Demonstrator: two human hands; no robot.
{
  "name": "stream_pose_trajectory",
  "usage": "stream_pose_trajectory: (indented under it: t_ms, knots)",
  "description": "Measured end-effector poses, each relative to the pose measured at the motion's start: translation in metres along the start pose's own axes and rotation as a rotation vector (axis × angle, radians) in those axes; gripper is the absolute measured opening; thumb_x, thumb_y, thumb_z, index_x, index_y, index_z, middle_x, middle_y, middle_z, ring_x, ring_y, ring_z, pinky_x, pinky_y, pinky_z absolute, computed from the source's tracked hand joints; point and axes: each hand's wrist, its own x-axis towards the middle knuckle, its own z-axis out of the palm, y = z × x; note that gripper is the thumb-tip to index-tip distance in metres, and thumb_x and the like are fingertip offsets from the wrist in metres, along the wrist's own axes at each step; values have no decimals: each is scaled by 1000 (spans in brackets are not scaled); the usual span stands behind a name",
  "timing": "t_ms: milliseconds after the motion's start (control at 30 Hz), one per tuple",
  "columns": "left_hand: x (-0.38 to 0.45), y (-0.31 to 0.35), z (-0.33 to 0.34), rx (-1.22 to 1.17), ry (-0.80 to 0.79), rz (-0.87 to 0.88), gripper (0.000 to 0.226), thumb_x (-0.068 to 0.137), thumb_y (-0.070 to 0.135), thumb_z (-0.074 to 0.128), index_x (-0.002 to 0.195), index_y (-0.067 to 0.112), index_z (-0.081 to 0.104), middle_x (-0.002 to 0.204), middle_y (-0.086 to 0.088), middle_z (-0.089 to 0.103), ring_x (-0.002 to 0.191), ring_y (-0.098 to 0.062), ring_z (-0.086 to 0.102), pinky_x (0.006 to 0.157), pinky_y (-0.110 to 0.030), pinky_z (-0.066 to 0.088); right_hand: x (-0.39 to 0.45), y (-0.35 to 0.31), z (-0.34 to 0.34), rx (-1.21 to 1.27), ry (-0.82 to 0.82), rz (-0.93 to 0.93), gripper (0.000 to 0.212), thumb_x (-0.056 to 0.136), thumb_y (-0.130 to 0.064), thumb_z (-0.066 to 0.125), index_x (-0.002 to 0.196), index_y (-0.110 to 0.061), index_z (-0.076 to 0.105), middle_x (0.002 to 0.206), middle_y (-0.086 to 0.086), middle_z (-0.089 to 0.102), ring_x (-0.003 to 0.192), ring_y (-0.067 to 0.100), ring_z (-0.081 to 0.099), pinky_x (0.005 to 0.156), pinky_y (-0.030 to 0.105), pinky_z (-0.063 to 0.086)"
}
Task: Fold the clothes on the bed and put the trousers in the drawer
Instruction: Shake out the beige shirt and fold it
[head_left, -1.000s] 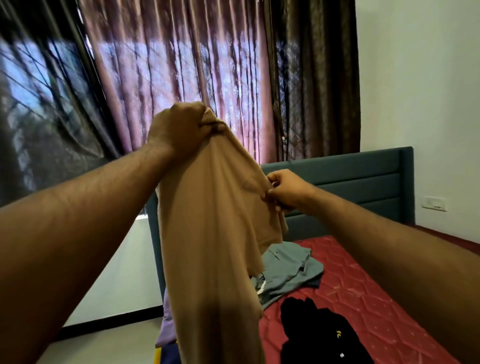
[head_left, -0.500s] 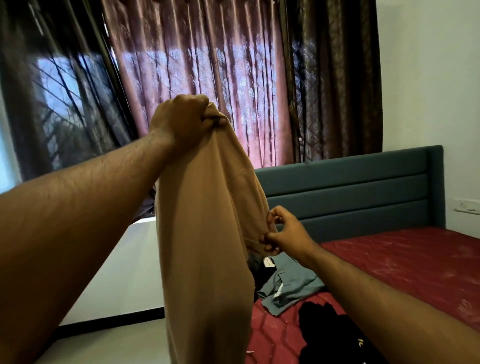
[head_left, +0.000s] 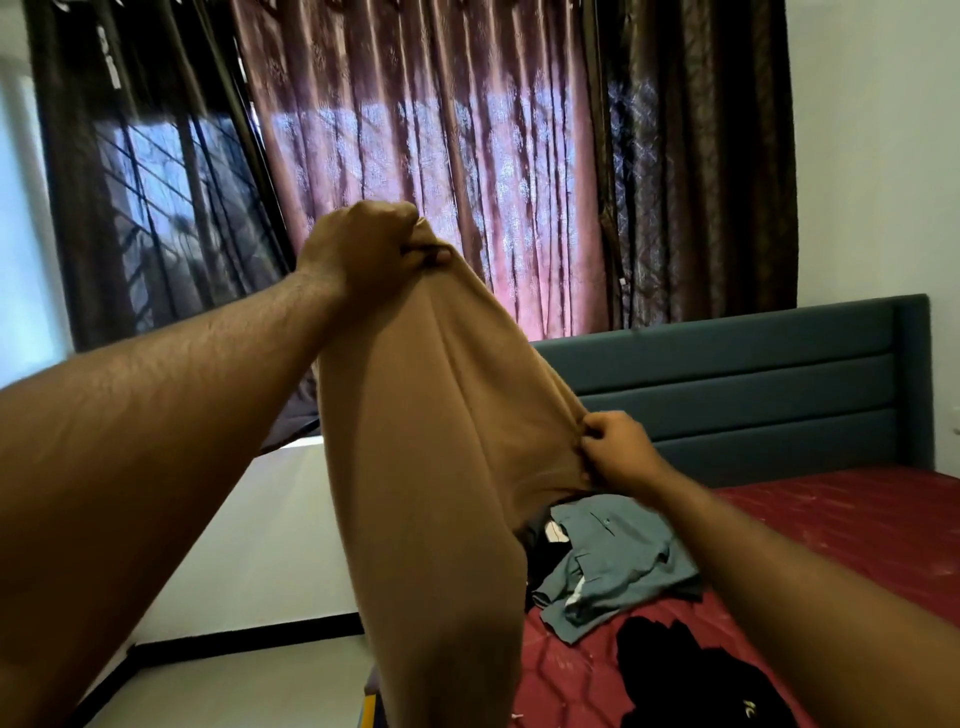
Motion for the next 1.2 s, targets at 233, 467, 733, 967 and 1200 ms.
stream_pose_trajectory:
  t_ms: [233, 467, 733, 967, 1200]
  knots:
    - [-18, -12, 15, -43, 7, -95, 52, 86, 67, 52, 81, 16, 45, 99, -24, 64, 94, -42, 61, 73, -44, 44, 29, -35, -112, -176, -430, 126, 16, 98, -1, 47, 88, -7, 59, 68, 10, 57, 55, 13, 56, 48, 25, 47]
    - [-16, -20, 23, -137, 59, -193, 56, 86, 71, 49, 81, 15, 53, 97, -19, 66, 93, -40, 62, 71, -43, 45, 33, -69, -161, -389, -317, 111, 29, 92, 13, 33, 90, -2, 57, 77, 20, 61, 64, 26, 62, 55, 35, 56]
    - [-9, -5, 28, -616, -6, -290, 58, 83, 49, 71, 59, 16, 30, 61, -1, 42, 63, -17, 42, 58, -33, 34, 26, -74, -175, -569, -51, -45, 7, 83, -9, 66, 84, -3, 64, 79, 19, 68, 64, 26, 66, 50, 30, 55]
    - [-19, -19, -17, -989, -601, -335, 22, 72, 23, 83, 87, 12, 71, 89, -15, 72, 81, -26, 70, 65, -34, 59, 10, -85, -225, -456, -336, 94, 14, 86, -9, 70, 97, 0, 67, 73, 14, 54, 44, 9, 42, 38, 19, 31]
    - [-25, -21, 66, -500, -978, -364, 26, 73, 14, 85, 87, 8, 65, 93, -14, 72, 80, -26, 68, 72, -35, 55, 37, -46, -187, -314, -303, 311, 13, 90, 10, 56, 87, -2, 58, 72, 20, 65, 53, 22, 67, 46, 33, 58]
